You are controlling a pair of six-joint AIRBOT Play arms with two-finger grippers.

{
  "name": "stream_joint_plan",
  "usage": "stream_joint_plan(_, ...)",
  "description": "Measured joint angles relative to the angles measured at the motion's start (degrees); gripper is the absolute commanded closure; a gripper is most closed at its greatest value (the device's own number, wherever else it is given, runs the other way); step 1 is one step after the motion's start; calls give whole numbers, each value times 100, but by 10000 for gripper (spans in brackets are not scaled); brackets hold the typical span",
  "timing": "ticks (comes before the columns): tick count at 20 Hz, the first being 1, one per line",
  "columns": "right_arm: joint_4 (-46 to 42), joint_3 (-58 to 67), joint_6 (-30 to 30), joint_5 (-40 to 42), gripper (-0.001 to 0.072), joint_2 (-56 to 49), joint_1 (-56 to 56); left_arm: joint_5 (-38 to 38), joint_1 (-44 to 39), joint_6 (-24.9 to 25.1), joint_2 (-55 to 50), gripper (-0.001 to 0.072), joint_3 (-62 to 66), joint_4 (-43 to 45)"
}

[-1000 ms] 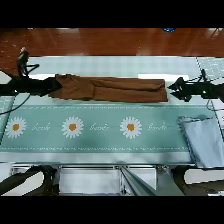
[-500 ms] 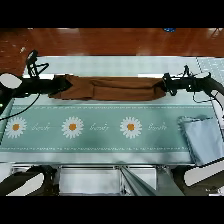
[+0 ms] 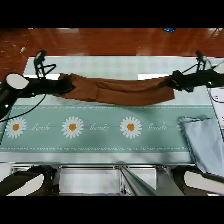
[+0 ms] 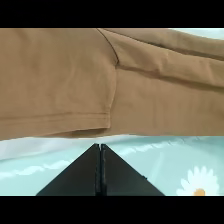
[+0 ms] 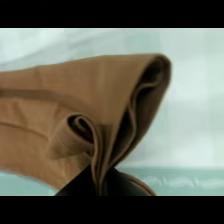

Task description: Fold the shirts.

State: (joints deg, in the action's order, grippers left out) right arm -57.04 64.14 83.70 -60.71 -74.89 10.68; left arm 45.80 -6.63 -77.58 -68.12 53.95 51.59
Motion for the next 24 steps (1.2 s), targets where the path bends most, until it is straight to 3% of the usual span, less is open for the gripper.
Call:
stream_joint_plan(6, -332, -1084, 313, -555, 684, 2719, -2, -70, -1346, -57, -1073, 686, 938, -28)
stream_joint_plan(11, -101, -1279, 601, -964, 684, 4050, -7, 455, -2518, -483, -2669, 686, 2618, -57)
stream_joint_plan(19, 330, -1325, 723, -1082, 684, 4511, -7, 955, -4089, -968, -4266, 686, 4168, -540)
stream_joint_plan(24, 398, -1325, 730, -1008, 684, 4483, -44, 1617, -3637, -964, -4216, 686, 4441, -577)
